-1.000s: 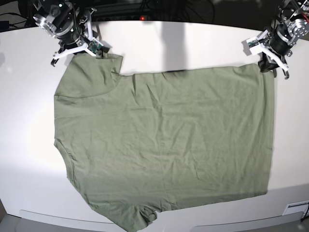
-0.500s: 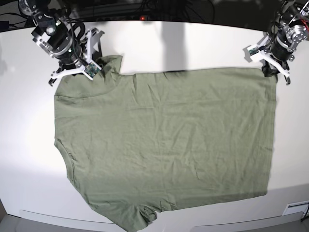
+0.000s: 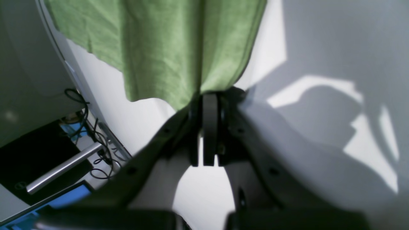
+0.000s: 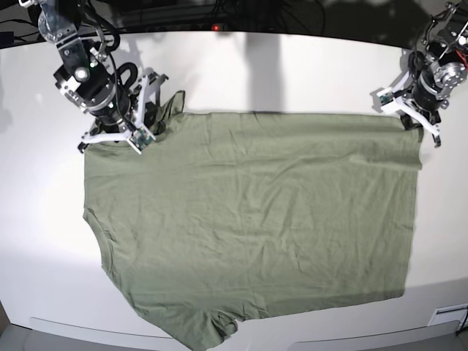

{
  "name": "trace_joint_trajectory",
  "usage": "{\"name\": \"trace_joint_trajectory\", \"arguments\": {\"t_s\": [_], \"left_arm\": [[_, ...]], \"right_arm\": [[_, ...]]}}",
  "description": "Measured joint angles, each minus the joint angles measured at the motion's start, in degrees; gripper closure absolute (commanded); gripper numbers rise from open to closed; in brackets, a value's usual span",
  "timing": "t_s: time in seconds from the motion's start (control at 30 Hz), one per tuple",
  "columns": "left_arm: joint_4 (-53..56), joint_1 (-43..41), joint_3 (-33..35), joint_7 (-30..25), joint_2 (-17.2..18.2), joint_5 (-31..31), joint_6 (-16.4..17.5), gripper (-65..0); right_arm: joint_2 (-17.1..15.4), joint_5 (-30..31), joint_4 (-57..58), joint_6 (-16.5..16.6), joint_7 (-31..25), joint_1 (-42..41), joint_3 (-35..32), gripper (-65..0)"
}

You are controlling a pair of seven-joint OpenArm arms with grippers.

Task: Fold the T-shirt properly
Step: 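Lift the shoulders with both grippers and pull them toward the hem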

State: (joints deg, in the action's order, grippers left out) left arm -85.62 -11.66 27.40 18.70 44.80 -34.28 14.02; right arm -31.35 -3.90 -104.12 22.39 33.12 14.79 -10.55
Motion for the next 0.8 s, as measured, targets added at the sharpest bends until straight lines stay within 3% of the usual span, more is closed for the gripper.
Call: {"name": "trace_joint_trajectory", "arguments": {"t_s": [0.37, 0.8], "left_arm": [[-4.02, -0.07, 0.09, 3.74, 0.85, 0.33, 2.54, 0.0], [-7.39, 2.91, 0.09, 4.42, 2.19, 4.72, 2.54, 0.0]], "right_arm": [[0.09, 2.82, 0.00, -0.09, 0.20, -1.75, 0.02, 0.0], [0.09, 2.91, 0.00, -0.07, 0.28, -3.26, 0.02, 0.0]]}}
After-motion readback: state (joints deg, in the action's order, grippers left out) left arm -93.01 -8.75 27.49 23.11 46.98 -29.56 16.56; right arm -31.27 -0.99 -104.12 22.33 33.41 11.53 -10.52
